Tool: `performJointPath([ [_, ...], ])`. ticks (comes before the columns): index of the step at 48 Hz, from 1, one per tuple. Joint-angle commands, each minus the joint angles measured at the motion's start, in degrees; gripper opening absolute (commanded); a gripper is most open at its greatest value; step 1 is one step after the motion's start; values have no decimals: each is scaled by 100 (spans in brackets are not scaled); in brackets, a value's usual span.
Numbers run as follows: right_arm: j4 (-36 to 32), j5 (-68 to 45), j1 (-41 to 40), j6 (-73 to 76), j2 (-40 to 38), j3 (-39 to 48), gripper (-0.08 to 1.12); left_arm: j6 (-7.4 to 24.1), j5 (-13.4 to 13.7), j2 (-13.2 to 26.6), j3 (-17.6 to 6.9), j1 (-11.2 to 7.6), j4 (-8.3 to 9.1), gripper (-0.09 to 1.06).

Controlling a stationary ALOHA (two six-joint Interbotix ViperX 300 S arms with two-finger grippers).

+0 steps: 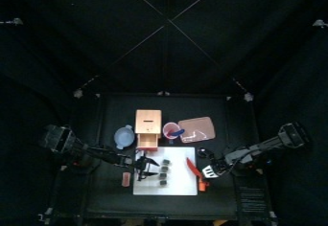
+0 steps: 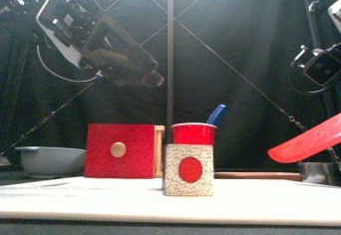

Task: Place sushi on board then cut the sushi with the knife then place the pieces on the plate
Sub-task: Place the 4 sushi pieces on the plate

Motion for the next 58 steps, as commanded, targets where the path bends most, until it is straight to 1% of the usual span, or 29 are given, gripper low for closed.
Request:
performJointPath([
  [1,-132,-264,-9,202,202,-105,40,26,-44,-18,-62,18,18,81],
  [5,-352,-360,9,316,343,-123,44,35,-53,-18,-44,18,26,80],
  [8,-457,-387,9,334,431,-141,50,35,-44,-18,-35,18,35,79],
  [15,-633,-378,-9,422,545,-132,71,26,-44,-18,18,18,70,76],
  [20,-677,-378,-18,422,571,-185,82,26,-44,-18,62,18,62,74],
  [23,-721,-396,-18,413,563,-229,84,26,-44,-26,53,18,62,74],
  [29,-923,-369,-44,404,571,-352,84,26,-53,-62,53,18,62,74],
  [33,-1301,-413,-105,334,571,-483,84,26,-62,-88,35,18,62,74],
  [34,-1459,-431,-132,308,571,-527,84,26,-70,-97,35,18,53,74],
  [37,-2250,-554,-211,202,606,-729,84,26,-114,-114,18,18,53,74],
  [42,-3788,-738,-334,-53,773,-1090,84,26,-246,-158,26,79,53,74],
  [47,-5309,-826,-483,-158,1160,-1433,84,26,-378,-237,62,176,53,74],
  [48,-5739,-844,-519,-176,1310,-1521,84,26,-404,-255,62,202,53,74],
  [49,-5889,-844,-536,-176,1354,-1547,84,26,-431,-281,70,229,53,74],
  [50,-6319,-844,-580,-193,1512,-1617,84,26,-448,-308,79,237,53,74],
  [52,-6873,-844,-589,-220,1731,-1731,84,26,-527,-378,97,281,53,74],
  [55,-7567,-782,-633,-167,2074,-1881,84,35,-624,-448,132,325,62,74],
  [58,-7954,-791,-642,-202,2373,-2039,84,35,-729,-501,193,360,62,74],
])
